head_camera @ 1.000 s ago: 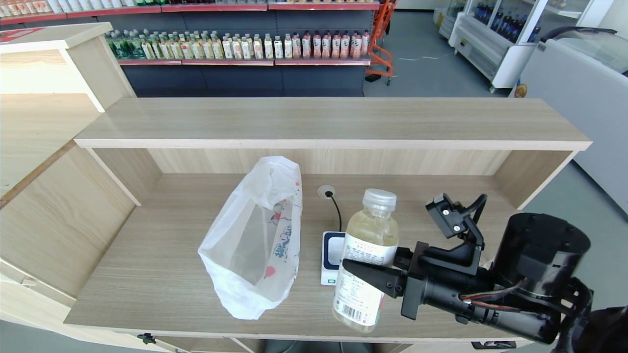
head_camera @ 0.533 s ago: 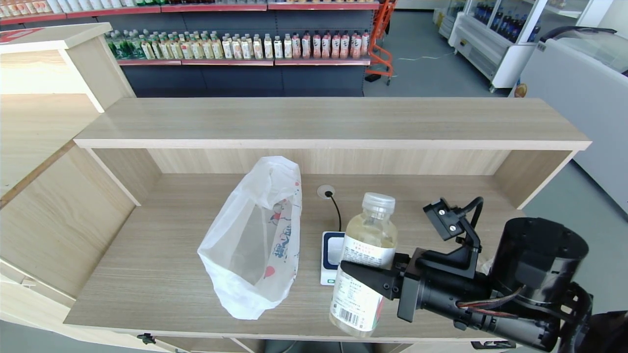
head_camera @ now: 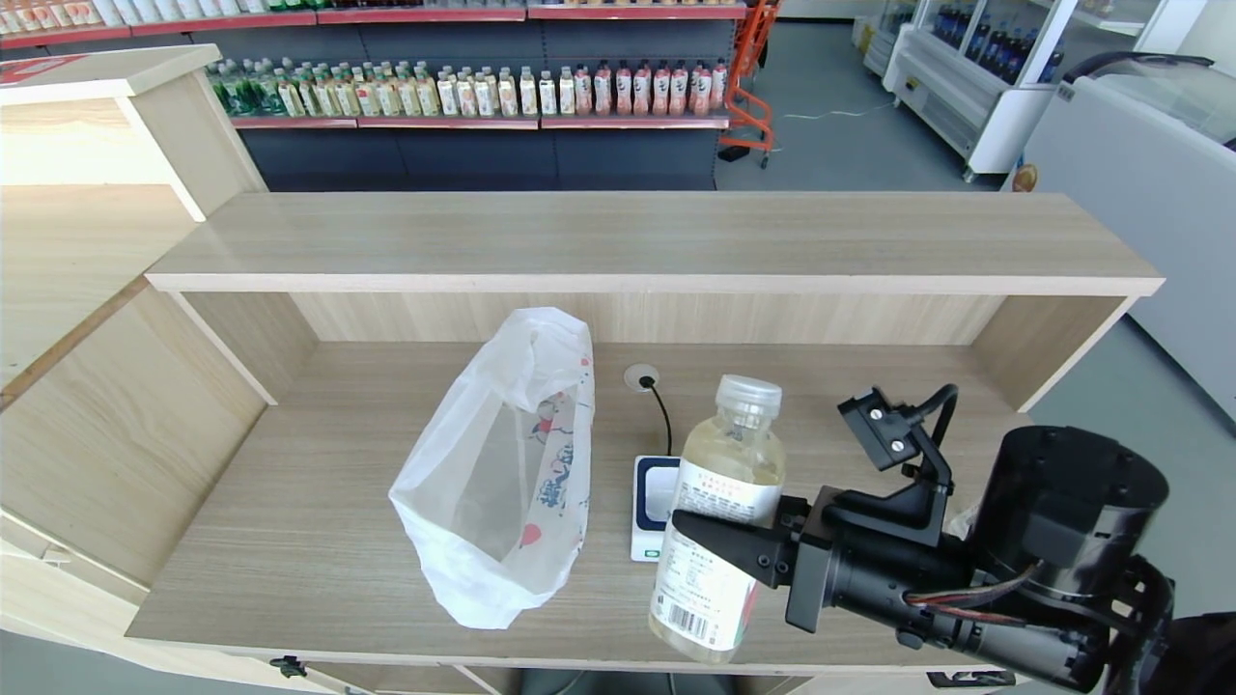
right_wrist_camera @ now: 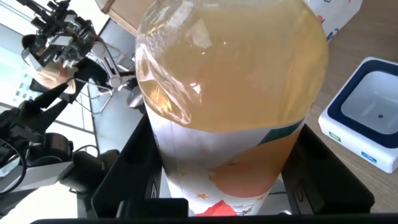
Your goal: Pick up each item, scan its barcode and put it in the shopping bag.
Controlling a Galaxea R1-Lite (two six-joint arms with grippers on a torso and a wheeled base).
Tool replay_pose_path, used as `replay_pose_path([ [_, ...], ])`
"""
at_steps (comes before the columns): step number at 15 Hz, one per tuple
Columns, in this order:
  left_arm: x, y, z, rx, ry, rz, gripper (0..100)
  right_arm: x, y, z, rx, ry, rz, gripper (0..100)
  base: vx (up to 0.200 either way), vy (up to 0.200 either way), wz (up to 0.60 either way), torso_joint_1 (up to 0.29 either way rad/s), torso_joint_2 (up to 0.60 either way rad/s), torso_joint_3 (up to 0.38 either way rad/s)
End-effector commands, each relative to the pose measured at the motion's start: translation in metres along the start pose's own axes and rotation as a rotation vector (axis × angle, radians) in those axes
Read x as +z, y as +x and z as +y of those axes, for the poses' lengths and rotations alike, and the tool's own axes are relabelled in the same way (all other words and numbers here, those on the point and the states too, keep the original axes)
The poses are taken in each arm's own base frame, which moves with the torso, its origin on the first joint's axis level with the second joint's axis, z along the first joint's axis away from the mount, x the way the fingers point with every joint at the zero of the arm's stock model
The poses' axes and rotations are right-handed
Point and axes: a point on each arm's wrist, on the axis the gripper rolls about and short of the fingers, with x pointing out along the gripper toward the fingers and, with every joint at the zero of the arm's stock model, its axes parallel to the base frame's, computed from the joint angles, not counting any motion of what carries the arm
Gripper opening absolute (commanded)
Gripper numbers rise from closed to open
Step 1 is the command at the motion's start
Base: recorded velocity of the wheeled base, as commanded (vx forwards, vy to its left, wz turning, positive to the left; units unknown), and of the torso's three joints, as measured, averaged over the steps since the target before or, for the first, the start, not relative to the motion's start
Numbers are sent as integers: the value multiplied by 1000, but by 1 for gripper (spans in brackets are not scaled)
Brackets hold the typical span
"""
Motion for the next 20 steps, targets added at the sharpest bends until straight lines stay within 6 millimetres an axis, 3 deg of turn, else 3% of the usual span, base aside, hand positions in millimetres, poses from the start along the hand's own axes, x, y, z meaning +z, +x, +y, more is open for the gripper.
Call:
replay_pose_path([
  [1,0,0,0,1,-1,0,100,3,-1,2,5,-3,-11,0,0,0,0,0,0,0],
  [13,0,0,0,1,-1,0,100,10,-9,5,5,-36,-44,0,0,0,0,0,0,0],
  [14,0,0,0,1,-1,0,100,15,-15,-2,-38,-120,-47,0,0,0,0,0,0,0],
  [16,0,0,0,1,-1,0,100,25,-45,-47,-277,-483,21,0,0,0,0,0,0,0],
  [17,0,0,0,1,-1,0,100,28,-58,-58,-347,-602,56,0,0,0,0,0,0,0],
  [20,0,0,0,1,-1,0,100,38,-75,-63,-415,-739,44,0,0,0,0,0,0,0],
])
